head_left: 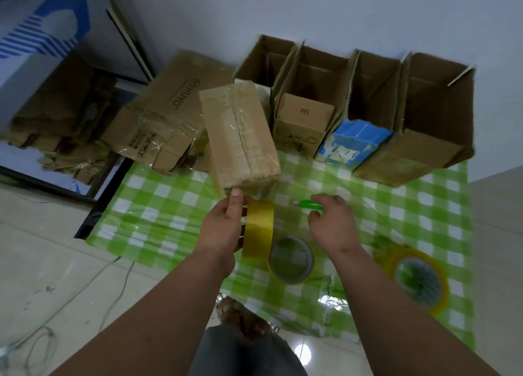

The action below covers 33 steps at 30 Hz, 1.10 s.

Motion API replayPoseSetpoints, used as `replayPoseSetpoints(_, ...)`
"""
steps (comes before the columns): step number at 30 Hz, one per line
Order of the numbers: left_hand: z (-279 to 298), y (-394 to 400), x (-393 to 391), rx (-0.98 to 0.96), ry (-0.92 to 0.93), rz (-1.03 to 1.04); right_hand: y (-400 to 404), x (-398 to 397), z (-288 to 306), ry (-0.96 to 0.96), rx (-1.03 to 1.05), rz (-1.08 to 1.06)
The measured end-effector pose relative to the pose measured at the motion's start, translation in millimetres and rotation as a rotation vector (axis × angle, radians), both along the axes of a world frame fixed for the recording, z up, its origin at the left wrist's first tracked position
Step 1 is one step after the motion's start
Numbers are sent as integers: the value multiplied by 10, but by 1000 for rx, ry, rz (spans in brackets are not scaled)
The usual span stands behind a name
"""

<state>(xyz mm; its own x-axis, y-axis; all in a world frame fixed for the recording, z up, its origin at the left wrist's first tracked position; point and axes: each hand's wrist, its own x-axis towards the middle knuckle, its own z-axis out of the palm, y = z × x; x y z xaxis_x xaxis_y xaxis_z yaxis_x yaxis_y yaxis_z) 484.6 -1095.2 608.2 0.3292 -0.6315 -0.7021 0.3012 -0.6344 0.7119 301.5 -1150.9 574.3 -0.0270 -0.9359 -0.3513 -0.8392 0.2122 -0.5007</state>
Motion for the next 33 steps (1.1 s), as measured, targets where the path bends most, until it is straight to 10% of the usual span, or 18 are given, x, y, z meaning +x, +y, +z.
replayPoseSetpoints(13, -91, 93, -92, -72, -16, 96, -37, -224, -514, 452, -8, 256)
replayPoseSetpoints(23, -135, 60, -254, -89, -27, 295, 199, -67, 225, -391, -160, 247)
replayPoseSetpoints(33, -130, 73, -254, -107, -23, 300, 177, 176, 382, -340, -163, 510)
